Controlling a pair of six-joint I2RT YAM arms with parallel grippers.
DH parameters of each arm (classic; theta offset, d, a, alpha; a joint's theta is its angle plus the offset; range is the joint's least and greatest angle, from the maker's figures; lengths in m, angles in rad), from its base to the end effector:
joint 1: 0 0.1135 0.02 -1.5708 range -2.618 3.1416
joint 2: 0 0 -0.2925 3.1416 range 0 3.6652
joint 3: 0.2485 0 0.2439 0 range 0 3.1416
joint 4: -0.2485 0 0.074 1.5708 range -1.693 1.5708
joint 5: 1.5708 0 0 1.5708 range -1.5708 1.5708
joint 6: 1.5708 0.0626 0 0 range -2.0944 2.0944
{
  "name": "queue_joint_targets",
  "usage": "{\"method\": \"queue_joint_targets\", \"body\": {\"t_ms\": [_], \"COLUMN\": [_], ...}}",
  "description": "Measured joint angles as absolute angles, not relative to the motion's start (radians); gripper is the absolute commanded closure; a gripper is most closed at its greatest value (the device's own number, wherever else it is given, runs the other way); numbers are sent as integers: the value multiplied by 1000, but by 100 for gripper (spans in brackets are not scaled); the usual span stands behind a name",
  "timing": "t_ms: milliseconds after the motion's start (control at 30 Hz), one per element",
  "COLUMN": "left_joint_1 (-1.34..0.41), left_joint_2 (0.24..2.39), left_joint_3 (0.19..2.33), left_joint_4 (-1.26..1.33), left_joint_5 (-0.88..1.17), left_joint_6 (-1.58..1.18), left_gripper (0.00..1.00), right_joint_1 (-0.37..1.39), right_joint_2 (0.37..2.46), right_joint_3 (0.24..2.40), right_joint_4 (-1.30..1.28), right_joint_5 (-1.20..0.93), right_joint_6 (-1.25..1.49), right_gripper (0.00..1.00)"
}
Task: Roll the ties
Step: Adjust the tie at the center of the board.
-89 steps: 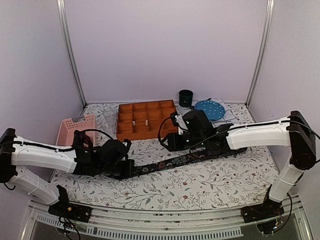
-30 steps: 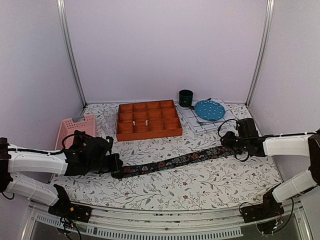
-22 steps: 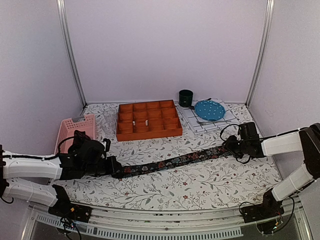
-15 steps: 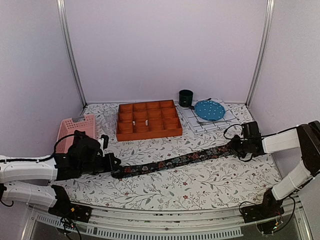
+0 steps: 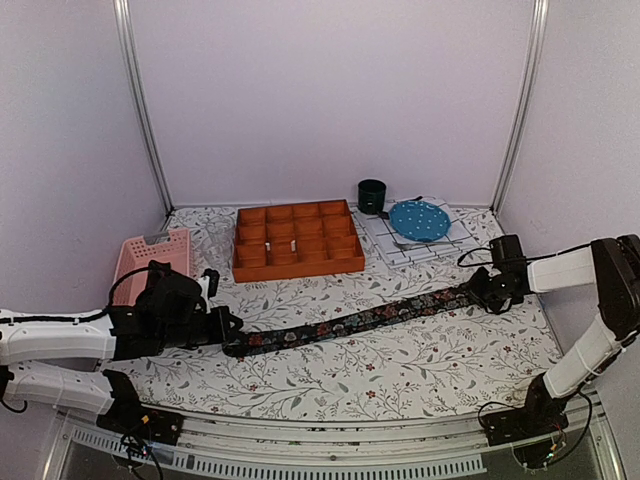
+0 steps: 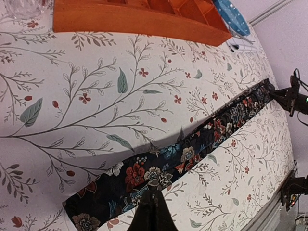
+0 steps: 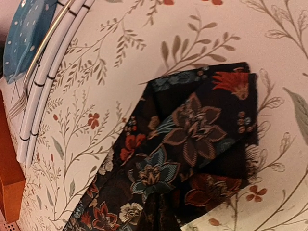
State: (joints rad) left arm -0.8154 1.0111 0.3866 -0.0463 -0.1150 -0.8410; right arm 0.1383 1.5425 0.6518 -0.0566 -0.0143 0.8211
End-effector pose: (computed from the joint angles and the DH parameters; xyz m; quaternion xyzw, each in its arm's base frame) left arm 0.1411 -0.1394 0.1872 -0.0365 0.8986 -0.2849 0.3318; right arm 0.2839 0.0404 0.1489 0.3166 0.8976 0.1476 0.2690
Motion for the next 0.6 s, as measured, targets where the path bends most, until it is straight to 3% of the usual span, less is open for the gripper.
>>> {"method": "queue_joint_targets", "body": {"t_ms": [300,400,600], "left_joint_1": [-815,-815,-815], "left_joint_2": [1012,1012,1012], "left_joint_3": [389,389,400], "left_joint_4": [-46,-46,-51], "left_joint_5": [-111,-109,-113], "left_joint_6": [-823,-817,-801], "left_gripper": [100,98,82], "right_joint_1": [49,38,37], "right_joint_2": [1530,1497,1311], "right_joint_3": [617,601,590], "right_joint_4": [-54,-70,-136], "right_joint_5": [-38,-40,-64], "right_joint_6": [853,850,824], "right_gripper": [99,87,57]}}
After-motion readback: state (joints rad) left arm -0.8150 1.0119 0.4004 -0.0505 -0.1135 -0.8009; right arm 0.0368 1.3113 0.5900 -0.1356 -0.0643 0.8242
